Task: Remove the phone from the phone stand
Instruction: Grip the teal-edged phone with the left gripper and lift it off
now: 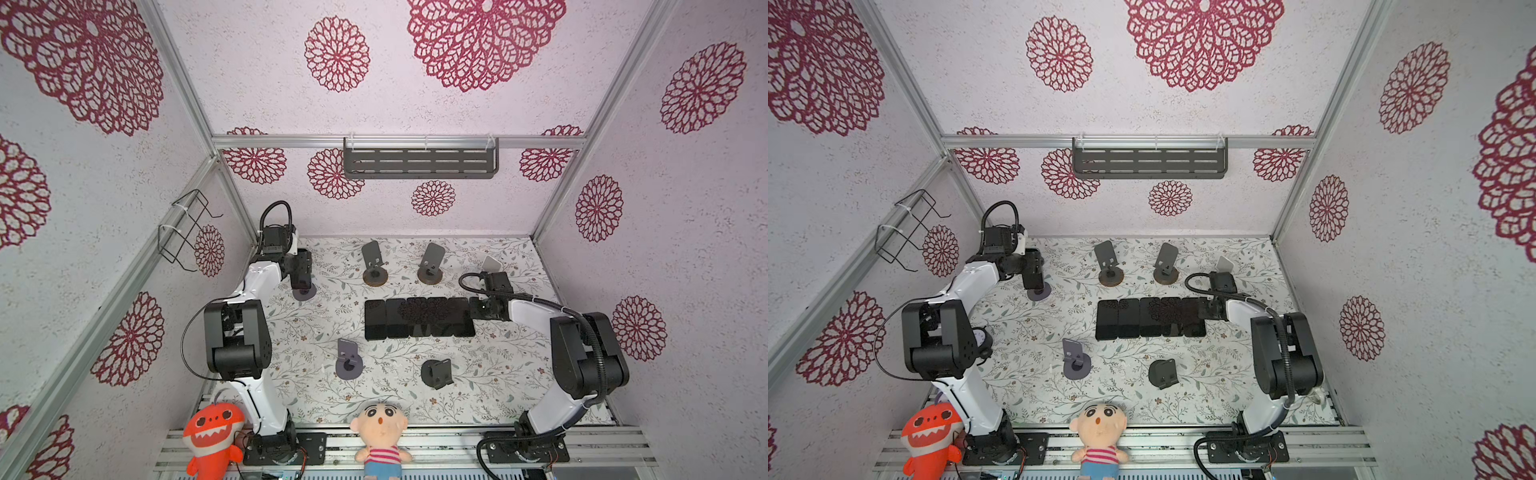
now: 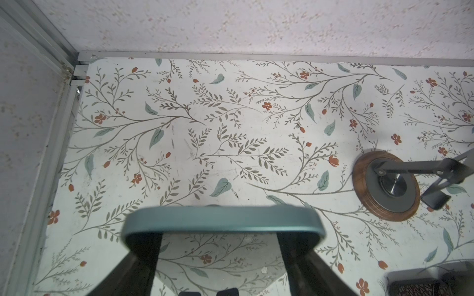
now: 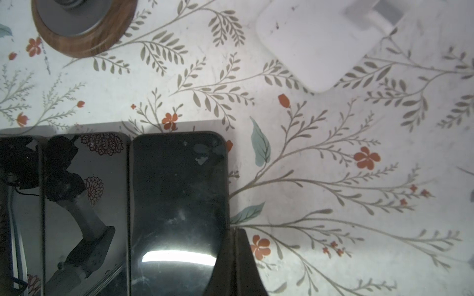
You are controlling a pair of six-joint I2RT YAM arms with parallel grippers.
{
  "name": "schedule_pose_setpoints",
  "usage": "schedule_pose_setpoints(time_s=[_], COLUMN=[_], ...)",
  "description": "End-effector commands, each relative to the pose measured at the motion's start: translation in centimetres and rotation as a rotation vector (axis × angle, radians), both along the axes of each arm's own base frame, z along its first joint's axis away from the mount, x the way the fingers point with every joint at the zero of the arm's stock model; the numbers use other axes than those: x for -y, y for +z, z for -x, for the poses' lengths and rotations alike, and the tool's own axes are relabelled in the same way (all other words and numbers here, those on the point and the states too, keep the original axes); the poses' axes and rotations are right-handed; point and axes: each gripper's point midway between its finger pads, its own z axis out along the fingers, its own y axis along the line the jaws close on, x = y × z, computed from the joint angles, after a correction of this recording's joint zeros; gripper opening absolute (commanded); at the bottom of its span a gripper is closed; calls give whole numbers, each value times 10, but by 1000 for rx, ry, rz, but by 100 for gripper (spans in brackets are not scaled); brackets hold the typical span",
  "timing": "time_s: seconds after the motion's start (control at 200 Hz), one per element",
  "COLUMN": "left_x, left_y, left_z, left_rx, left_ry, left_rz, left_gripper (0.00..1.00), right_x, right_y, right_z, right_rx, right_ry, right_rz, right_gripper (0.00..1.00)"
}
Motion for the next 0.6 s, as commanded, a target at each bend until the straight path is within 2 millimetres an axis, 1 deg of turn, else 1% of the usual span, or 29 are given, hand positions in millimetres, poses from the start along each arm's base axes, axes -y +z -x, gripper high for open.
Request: schedule_pose_setpoints(time_s=[0.0,0.05,0.165,0.235,0.295,0.38,0.445,0.5,0.595], left_x=[2,3,7,15,26,45,63,85,126], left_y=[18,28,60,79,92,104,108,109,108], left_z=[0,2,9,17,25,38,47,54,64], left_rx=[22,36,80,94,101,90,73,51,22], left_ry=[-2,5,24,26,21,6,-8,-45,-114], left_rz=[-4,-6,-14,1,20,56,106,179,275], left_gripper=[68,67,67,67,67,67,67,66,65], right_x=[-1,0,0,-1,-4,-7,-13,-21,-44], right_y=[16,19,30,40,49,65,78,89,111], right_z=[-3,-2,-1,0,2,5,8,11,19], right_rx=[32,36,55,74,92,124,147,169,211], right_ry=[5,6,12,17,25,42,71,107,192], right_rz=[9,11,7,-7,-24,-45,-65,-93,-146], right_gripper=[3,3,3,3,3,3,3,3,4])
